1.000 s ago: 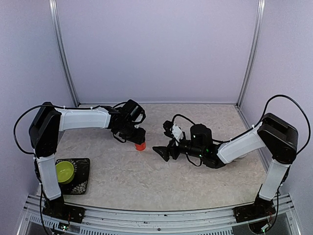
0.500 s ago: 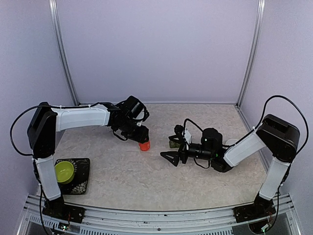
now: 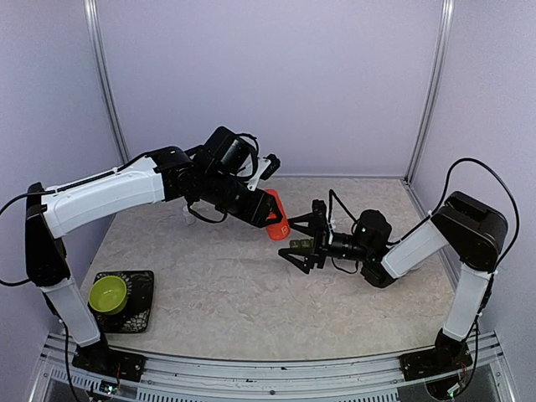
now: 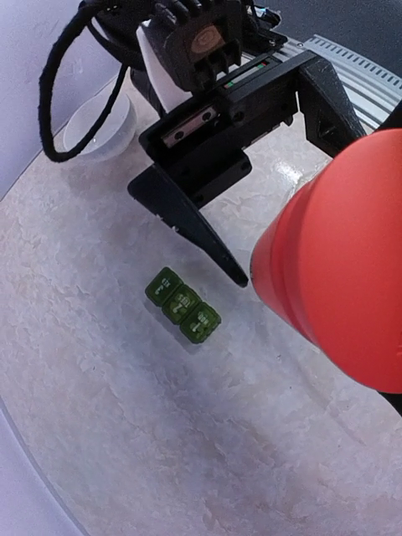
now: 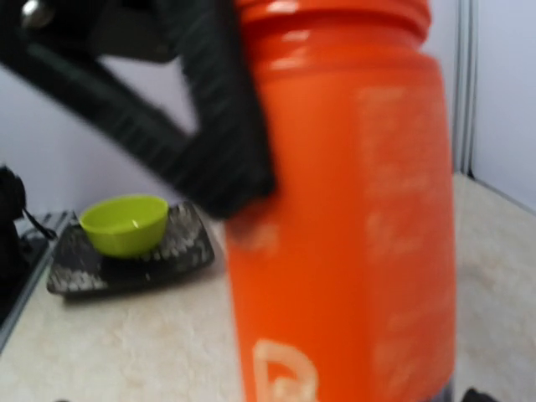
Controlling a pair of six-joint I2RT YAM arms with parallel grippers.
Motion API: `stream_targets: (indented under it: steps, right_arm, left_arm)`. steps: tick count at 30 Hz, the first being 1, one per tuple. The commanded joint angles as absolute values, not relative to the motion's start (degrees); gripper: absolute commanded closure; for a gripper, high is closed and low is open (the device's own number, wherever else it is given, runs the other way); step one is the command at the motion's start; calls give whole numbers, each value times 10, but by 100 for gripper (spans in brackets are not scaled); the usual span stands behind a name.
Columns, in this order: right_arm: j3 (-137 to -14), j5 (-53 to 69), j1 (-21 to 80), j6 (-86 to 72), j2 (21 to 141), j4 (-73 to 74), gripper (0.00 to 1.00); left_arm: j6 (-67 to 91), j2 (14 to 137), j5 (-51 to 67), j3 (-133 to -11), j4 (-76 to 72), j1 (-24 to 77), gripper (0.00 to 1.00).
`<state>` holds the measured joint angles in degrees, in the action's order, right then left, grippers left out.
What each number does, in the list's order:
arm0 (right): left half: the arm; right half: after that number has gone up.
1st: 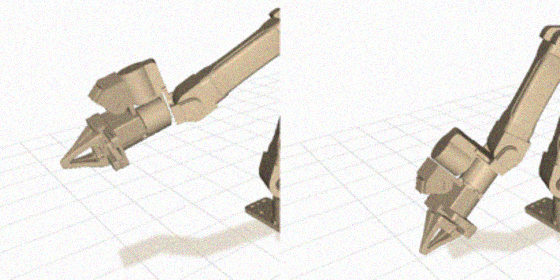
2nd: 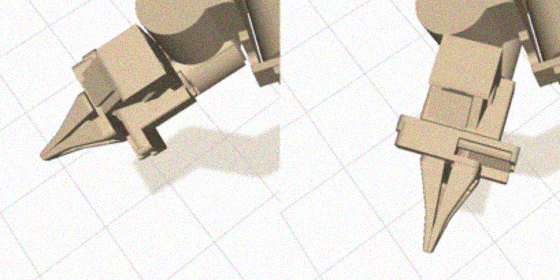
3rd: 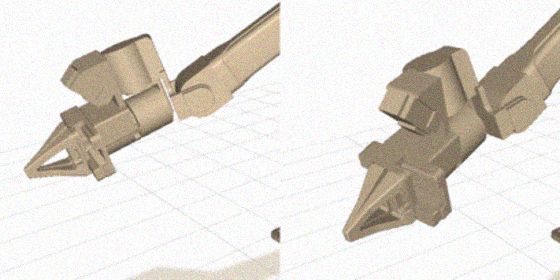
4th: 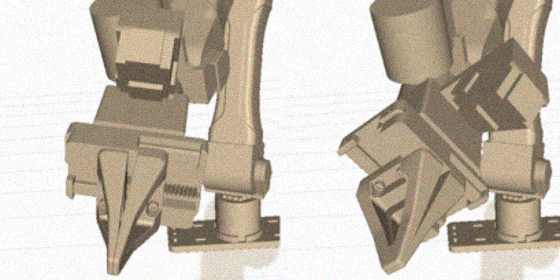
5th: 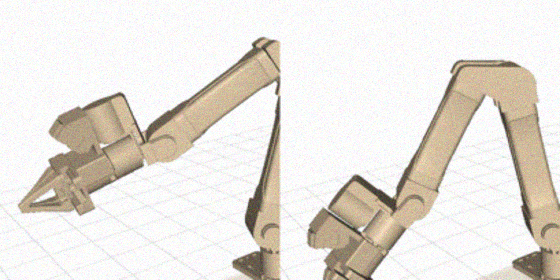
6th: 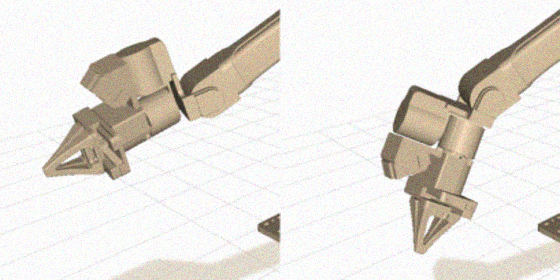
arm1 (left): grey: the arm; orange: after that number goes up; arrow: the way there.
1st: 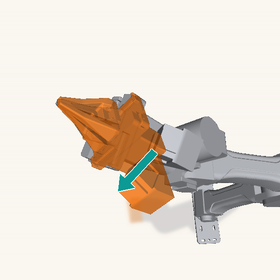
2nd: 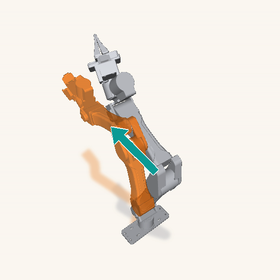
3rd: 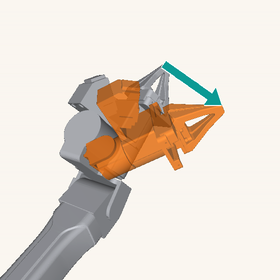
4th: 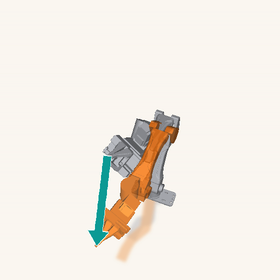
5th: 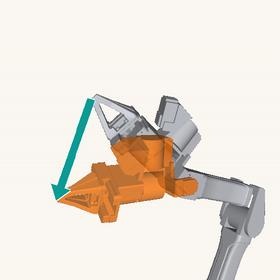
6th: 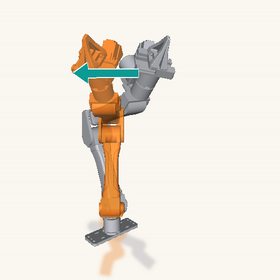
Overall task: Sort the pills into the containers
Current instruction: Pass from the left arm to the right
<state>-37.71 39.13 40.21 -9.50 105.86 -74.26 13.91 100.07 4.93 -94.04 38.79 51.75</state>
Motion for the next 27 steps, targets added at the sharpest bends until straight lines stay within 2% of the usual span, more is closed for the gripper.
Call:
stream_targets:
  steps: [1, 6, 9, 16, 27]
  right_arm:
    - [-404, 429, 397, -123, 1072, -791, 0]
    - [-419, 433, 396, -139, 1082, -812, 0]
    - [-430, 455, 394, -161, 1097, -843, 4]
    - [-457, 483, 392, -232, 1137, -915, 27]
    - [-475, 515, 392, -254, 1147, -905, 61]
  left_arm:
    - [146, 986, 75, -965, 404, 531, 57]
    - [152, 980, 94, -965, 399, 536, 57]
    - [155, 979, 101, -964, 396, 538, 57]
    - [157, 977, 101, -965, 393, 540, 57]
    - [158, 978, 99, -963, 386, 540, 56]
